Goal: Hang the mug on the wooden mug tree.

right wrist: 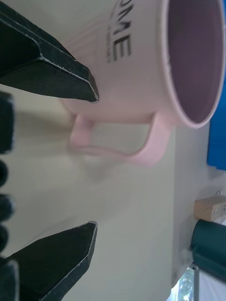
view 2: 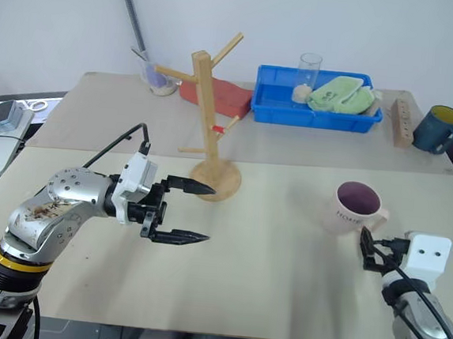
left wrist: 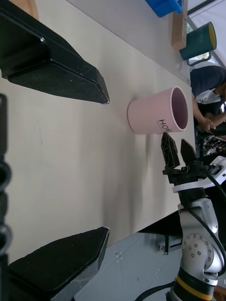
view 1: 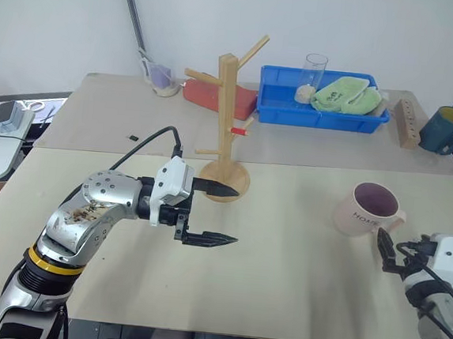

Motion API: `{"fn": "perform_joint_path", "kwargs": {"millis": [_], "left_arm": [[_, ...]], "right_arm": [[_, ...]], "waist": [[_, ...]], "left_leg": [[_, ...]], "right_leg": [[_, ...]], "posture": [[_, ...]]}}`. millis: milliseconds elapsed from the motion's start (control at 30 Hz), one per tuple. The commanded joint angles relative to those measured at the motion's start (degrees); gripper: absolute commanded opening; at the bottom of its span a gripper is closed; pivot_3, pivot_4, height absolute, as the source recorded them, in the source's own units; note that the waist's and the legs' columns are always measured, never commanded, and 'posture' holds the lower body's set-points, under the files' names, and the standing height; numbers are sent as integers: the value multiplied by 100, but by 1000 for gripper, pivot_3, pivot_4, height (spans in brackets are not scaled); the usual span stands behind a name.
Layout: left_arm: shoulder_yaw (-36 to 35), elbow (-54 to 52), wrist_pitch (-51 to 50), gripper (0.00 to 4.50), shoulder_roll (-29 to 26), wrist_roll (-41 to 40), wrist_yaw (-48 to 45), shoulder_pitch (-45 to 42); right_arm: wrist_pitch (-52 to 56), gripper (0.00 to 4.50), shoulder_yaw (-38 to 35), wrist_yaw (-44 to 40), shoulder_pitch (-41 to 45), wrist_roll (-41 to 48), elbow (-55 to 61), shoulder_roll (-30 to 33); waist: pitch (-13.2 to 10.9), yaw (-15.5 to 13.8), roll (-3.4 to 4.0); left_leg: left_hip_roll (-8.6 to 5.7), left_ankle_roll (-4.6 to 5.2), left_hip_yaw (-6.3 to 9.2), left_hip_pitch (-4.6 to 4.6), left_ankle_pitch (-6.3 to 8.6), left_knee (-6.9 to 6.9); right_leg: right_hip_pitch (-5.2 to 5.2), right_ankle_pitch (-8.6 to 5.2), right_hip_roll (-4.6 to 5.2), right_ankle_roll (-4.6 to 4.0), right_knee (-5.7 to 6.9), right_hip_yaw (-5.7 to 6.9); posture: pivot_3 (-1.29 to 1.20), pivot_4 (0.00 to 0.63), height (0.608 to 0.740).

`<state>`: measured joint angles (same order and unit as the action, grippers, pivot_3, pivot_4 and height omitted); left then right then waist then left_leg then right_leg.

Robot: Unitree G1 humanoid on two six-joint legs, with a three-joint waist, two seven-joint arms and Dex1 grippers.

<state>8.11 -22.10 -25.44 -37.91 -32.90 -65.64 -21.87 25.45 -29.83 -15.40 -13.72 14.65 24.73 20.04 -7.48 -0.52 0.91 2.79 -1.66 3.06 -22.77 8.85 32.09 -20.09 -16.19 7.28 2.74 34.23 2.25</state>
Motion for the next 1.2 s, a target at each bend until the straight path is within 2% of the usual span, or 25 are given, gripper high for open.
{"fn": "perform_joint_path", "kwargs": {"millis": [33,567,667,800,1000,1100,1200], "left_arm": [[-52,-168,-7,4452,-42,13,28,-100],[-48,-14,85,4452,-98,179,-139,-221],[-58,4,88,4452,-92,197,-151,-238],[-65,-11,75,4452,-89,214,-139,-217],[-66,-38,74,4452,-94,234,-118,-188],[-69,-34,82,4500,-100,252,-121,-188],[-67,-28,90,4500,-101,271,-118,-197]], "right_arm": [[-8,4500,-5,153,166,-27,60,75],[-82,4500,69,251,608,-50,-535,272],[-131,4500,70,221,692,-19,-641,268],[-155,4500,66,174,816,46,-801,277],[-301,4500,152,126,1074,45,-1225,293],[-370,3701,197,92,1176,73,-1438,273],[-498,2692,243,18,1238,89,-1604,261]], "waist": [[0,0,0],[1,9,1],[1,12,1],[1,34,1],[1,77,1],[1,112,1],[1,124,1]], "left_leg": [[0,0,0,0,0,0],[0,11,0,1,-7,1],[-1,12,0,8,-7,1],[0,13,0,8,-8,1],[-1,14,-1,9,-9,1],[-1,15,-1,10,-9,1],[-1,17,-1,11,-10,1]], "right_leg": [[0,0,-1,0,-1,-3],[-5,3,-22,-4,0,-35],[-5,3,-37,-4,0,-60],[-5,2,-103,-5,-1,-168],[-6,2,-110,-5,-1,-184],[-6,3,-115,-5,0,-192],[-6,3,-127,-5,1,-208]], "posture": [[0,150,740],[0,150,740],[0,150,740],[0,150,740],[0,150,740],[0,150,740],[0,150,740]]}}
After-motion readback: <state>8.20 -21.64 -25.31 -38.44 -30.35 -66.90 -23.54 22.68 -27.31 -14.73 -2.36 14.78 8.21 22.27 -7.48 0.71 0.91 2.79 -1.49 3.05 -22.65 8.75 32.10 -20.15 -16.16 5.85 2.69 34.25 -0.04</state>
